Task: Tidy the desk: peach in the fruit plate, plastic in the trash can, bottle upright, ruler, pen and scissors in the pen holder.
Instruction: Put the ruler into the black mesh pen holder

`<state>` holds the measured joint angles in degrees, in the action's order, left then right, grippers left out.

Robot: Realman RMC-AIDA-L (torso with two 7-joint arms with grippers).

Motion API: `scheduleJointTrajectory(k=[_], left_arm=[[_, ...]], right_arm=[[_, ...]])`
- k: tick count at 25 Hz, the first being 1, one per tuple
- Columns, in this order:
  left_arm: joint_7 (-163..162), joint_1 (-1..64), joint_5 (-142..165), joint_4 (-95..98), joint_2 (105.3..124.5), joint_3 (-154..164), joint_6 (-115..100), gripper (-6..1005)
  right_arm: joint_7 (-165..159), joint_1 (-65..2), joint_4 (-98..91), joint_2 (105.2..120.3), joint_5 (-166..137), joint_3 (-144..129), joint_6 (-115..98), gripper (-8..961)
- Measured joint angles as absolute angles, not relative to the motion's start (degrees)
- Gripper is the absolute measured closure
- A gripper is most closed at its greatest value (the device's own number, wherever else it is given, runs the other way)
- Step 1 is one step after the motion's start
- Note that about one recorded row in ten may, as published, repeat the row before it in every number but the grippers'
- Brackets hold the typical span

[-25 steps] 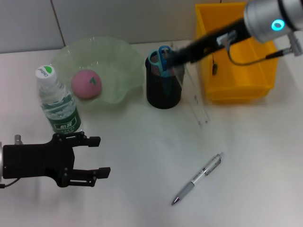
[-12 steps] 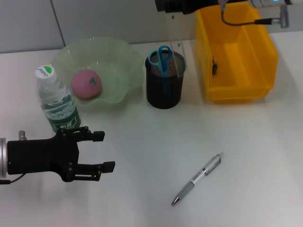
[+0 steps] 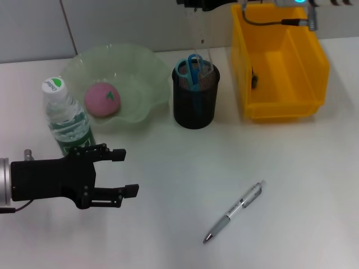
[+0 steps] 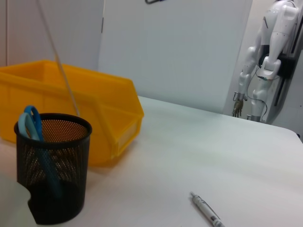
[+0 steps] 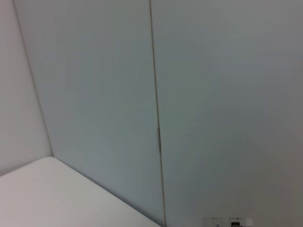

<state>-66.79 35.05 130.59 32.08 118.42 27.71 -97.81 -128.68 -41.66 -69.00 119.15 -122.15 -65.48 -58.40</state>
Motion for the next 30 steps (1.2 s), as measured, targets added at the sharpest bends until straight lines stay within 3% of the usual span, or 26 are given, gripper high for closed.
scheduleJointTrajectory(k=[30], left_arm=[[-66.7,35.1,130.3,32.0,118.30,27.7,-96.6,224]], right_arm=[[-125.2,-43.1,-55.4,119.38,-118.5,-73.7,-46.0,555]])
